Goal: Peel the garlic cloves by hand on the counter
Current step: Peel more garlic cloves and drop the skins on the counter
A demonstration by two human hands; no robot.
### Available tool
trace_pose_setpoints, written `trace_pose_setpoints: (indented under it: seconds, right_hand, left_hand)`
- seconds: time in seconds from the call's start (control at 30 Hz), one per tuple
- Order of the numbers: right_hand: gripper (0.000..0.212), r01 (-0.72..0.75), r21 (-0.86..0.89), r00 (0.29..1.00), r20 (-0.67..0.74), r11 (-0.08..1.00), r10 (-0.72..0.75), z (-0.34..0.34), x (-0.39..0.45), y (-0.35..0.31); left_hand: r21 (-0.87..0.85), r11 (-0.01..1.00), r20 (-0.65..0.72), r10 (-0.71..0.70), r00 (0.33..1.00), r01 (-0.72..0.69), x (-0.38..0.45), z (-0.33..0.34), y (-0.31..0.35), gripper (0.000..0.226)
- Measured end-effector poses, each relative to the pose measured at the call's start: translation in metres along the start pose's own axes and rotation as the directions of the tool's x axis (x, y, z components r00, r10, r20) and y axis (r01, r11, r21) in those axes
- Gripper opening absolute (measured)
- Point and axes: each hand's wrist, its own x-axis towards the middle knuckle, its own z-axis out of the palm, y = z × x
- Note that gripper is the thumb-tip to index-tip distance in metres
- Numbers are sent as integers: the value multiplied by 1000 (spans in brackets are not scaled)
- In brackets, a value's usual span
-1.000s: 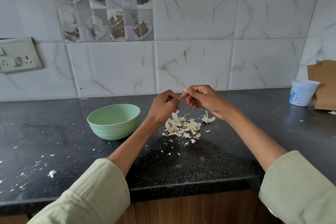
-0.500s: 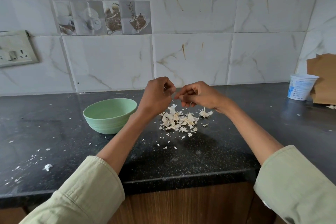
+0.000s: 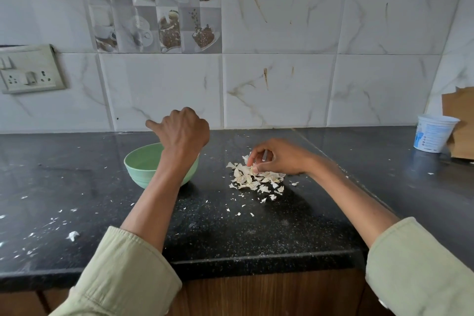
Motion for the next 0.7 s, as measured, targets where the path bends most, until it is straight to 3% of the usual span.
trace_pose_setpoints:
  seconds: [0.1, 0.17, 0.27, 0.33, 0.4, 0.47, 0.57, 0.7]
  right_hand:
    - [17, -6, -4, 1000, 30, 1000, 7, 4, 1, 0]
    - [17, -16, 29, 1000, 20, 999, 15, 4, 1, 1]
    - [22, -2, 117, 1000, -24, 993, 5, -2, -1, -1]
    - [25, 11, 223, 996, -85, 975, 8, -10, -4, -3]
    - [25, 4, 306, 987, -155, 952, 46, -17, -5, -1]
    - [27, -13, 349, 979, -186, 937, 83, -23, -6, 6]
    - [40, -25, 462, 982, -155, 887, 109, -26, -11, 9]
    - [44, -37, 460, 989, -108, 887, 97, -27, -14, 5]
  left_hand:
    - [43, 995, -20, 93, 995, -92, 1, 7, 2, 17]
    - [36, 973, -37, 231, 972, -230, 0, 15, 9, 14]
    - [-190, 890, 30, 427, 904, -414, -8, 31, 22, 19]
    - [-383, 811, 139, 524, 840, -443, -16, 44, 30, 17]
    - [-540, 752, 233, 565, 792, -378, -23, 58, 34, 10]
    - [-656, 702, 253, 550, 796, -277, -24, 67, 34, 26]
    - [-763, 636, 292, 494, 819, -112, -20, 70, 29, 30]
    - [-831, 555, 379, 507, 774, 43, -19, 72, 22, 29]
